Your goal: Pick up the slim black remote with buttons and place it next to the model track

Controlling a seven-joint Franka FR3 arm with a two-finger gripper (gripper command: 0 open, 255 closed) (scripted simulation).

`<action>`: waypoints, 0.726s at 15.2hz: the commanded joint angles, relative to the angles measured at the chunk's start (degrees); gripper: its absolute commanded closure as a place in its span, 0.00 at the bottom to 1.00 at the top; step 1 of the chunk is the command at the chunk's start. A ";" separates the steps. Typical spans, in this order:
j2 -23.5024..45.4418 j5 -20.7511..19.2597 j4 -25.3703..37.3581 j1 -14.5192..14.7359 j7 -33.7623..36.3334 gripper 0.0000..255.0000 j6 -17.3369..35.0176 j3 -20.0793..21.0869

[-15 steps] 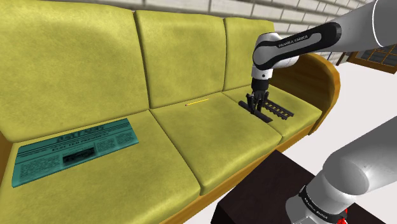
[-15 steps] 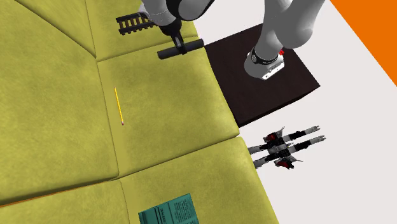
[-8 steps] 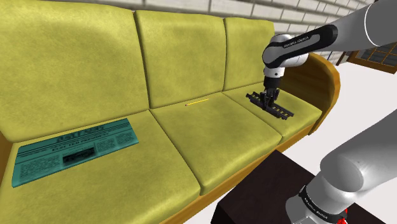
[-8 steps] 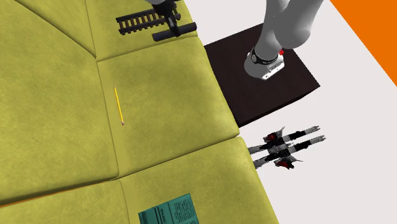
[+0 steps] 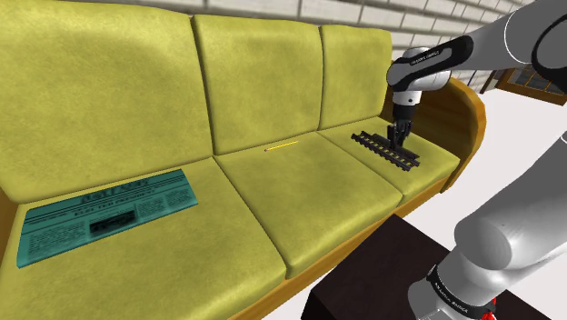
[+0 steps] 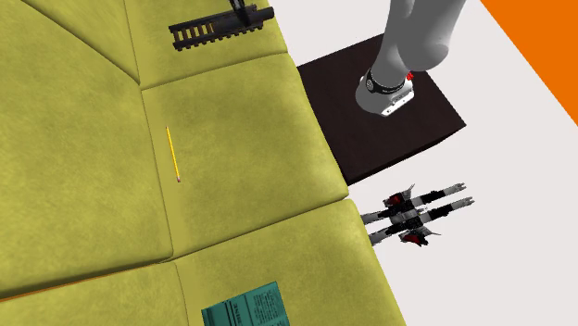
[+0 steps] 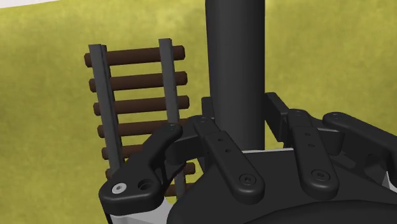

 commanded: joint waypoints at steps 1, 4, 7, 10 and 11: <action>2.48 -0.02 2.38 -1.35 -2.89 1.00 0.31 -1.44; 6.45 0.47 7.07 -3.29 -6.93 1.00 -0.13 -3.21; 10.83 1.37 12.39 -5.40 -10.95 1.00 -0.86 -4.69; 15.59 2.60 18.42 -7.74 -14.87 1.00 -1.96 -5.87; 17.27 3.08 20.61 -8.59 -16.15 1.00 -2.43 -6.19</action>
